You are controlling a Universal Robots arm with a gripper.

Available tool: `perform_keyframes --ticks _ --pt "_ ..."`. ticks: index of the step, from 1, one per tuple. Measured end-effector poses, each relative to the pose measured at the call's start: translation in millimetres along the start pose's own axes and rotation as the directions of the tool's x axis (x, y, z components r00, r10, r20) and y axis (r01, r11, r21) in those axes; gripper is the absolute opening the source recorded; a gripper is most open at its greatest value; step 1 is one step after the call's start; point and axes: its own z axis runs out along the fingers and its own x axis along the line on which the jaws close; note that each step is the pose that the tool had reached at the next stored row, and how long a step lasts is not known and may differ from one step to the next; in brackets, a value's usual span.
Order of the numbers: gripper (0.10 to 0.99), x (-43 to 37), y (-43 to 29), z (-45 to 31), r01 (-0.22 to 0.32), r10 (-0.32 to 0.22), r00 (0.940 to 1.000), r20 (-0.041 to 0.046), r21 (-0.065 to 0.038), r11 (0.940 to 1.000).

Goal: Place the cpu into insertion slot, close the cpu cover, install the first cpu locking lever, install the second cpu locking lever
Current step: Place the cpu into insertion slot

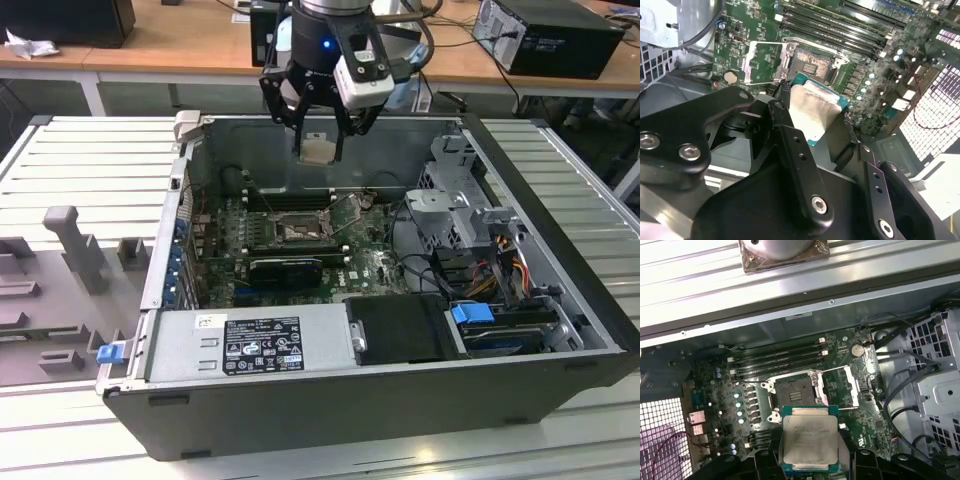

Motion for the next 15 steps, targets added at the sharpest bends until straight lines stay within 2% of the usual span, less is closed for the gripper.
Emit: perform_keyframes --ticks 3,7,13,15 --pt "0.529 0.0 -0.1 0.5 -0.047 0.047 0.9989 0.0044 0.0 0.9989" --pt "0.529 0.0 -0.1 0.8 -0.083 0.083 0.9965 0.0075 0.0 0.9966" --pt "0.529 0.0 -0.1 0.9 -0.139 0.139 0.9903 0.0123 -0.002 0.9903" --pt "0.529 0.0 -0.1 0.9 -0.165 0.165 0.9862 0.0145 -0.003 0.9863"
